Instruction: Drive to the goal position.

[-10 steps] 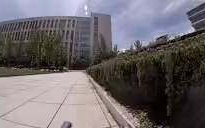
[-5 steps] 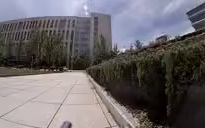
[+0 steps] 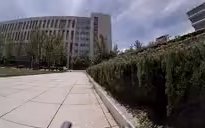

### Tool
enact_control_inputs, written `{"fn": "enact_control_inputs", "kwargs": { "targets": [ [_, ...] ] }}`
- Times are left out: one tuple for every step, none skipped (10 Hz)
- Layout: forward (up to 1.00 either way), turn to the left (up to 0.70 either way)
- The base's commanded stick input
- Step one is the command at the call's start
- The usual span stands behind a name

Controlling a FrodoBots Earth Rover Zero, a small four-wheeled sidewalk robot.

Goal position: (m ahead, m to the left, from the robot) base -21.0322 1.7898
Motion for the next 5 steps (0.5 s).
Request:
{"fn": "enact_control_inputs", "kwargs": {
  "targets": [
    [0.10, 0.00],
    [0.10, 0.00],
    [0.10, 0.00],
    [0.10, 0.00],
    [0.10, 0.00]
  ]
}}
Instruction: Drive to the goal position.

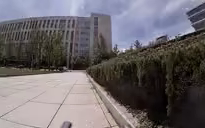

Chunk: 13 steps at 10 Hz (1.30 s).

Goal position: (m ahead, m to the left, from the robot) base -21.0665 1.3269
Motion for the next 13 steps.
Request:
{"fn": "enact_control_inputs", "kwargs": {
  "targets": [
    [0.10, 0.00],
    [0.10, 0.00],
    [0.10, 0.00],
    [0.10, 0.00],
    [0.10, 0.00],
    [0.10, 0.00],
    [0.10, 0.00],
    [0.10, 0.00],
    [0.10, 0.00],
    [0.10, 0.00],
    [0.10, 0.00],
    [0.10, 0.00],
    [0.10, 0.00]
  ]
}}
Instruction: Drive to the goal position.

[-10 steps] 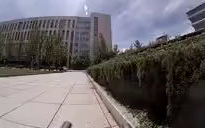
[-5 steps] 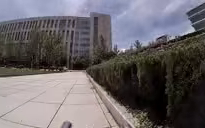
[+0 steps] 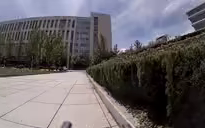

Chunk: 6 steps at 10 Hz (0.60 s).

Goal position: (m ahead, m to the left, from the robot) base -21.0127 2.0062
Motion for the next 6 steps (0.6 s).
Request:
{"fn": "enact_control_inputs", "kwargs": {
  "targets": [
    [0.10, 0.00],
    [0.10, 0.00],
    [0.10, 0.00],
    [0.10, 0.00],
    [0.10, 0.00],
    [0.10, 0.00]
  ]
}}
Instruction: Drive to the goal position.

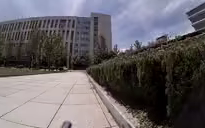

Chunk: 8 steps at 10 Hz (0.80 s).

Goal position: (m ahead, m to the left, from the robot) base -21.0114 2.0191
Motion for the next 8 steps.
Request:
{"fn": "enact_control_inputs", "kwargs": {
  "targets": [
    [0.10, 0.00],
    [0.10, 0.00],
    [0.10, 0.00],
    [0.10, 0.00],
    [0.10, 0.00],
    [0.10, 0.00],
    [0.10, 0.00],
    [0.10, 0.00]
  ]
}}
